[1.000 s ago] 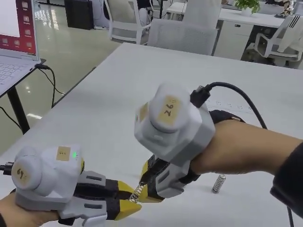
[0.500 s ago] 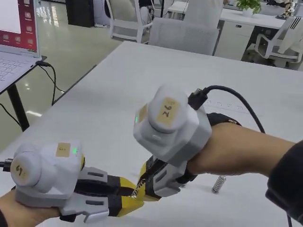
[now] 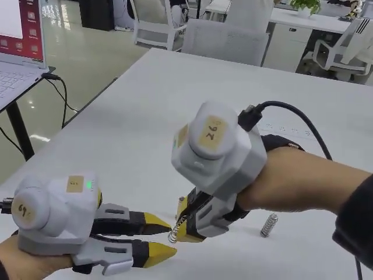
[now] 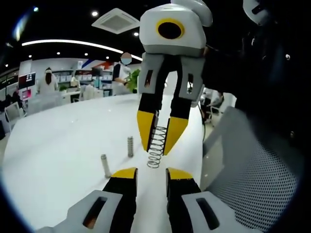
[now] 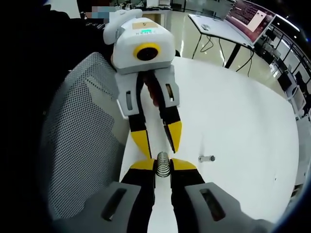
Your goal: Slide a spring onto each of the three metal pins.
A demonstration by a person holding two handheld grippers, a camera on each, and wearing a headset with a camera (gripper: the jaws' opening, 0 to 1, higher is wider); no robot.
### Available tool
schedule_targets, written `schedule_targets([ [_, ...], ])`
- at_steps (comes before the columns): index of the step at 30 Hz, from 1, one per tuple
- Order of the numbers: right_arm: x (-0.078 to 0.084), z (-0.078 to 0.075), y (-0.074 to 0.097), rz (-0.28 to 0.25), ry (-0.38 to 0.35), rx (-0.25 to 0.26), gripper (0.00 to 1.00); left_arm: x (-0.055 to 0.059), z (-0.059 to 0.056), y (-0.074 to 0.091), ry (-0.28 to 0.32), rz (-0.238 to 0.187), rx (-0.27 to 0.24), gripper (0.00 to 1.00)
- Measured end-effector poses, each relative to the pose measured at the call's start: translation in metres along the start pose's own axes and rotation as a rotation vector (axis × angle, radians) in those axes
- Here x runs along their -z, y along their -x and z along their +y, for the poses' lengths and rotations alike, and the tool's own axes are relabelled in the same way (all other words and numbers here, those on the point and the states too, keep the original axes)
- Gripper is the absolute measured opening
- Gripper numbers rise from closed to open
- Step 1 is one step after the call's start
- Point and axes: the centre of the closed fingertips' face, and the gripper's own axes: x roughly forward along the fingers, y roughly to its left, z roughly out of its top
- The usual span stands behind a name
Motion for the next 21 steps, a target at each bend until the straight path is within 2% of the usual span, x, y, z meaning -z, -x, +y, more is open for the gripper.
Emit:
schedule_targets([
  [6, 0.007, -0.007, 0.005, 0.014, -0.008, 0.021, 0.08, 0.001, 0.006, 0.001, 0.005, 0.003, -0.029, 0.27],
  [21, 0.015, -0.034, 0.012, 0.028, -0.026, 0.087, 0.08, 0.004, 0.015, 0.007, 0.017, 0.004, -0.091, 0.45],
])
